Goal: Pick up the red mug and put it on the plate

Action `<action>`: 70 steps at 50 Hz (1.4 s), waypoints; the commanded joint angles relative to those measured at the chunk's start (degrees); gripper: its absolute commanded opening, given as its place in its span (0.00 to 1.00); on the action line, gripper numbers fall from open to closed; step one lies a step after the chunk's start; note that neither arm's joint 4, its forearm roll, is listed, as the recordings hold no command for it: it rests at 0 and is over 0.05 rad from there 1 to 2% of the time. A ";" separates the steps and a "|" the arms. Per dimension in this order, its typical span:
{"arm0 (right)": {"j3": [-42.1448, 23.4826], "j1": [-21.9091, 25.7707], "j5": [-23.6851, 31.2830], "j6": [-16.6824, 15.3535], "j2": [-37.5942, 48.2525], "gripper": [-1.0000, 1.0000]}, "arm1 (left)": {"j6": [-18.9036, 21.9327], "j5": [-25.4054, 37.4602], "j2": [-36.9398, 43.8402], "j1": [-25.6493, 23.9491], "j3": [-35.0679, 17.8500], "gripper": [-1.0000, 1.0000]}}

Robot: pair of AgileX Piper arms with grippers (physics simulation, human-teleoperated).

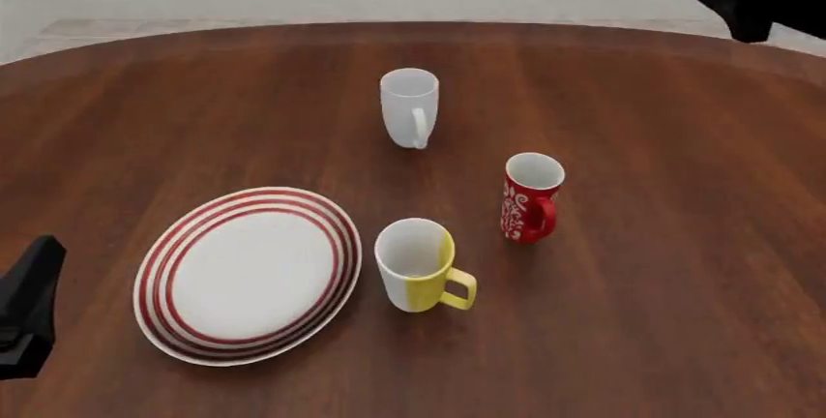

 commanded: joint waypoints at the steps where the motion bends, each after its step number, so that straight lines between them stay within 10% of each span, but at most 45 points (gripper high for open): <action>1: -3.07 2.95 1.21 1.72 7.86 1.00 | -0.14 0.06 0.02 0.02 -0.09 1.00; 70: 7.13 7.76 -9.04 8.51 18.94 1.00 | -0.74 -0.19 0.13 0.11 -0.05 1.00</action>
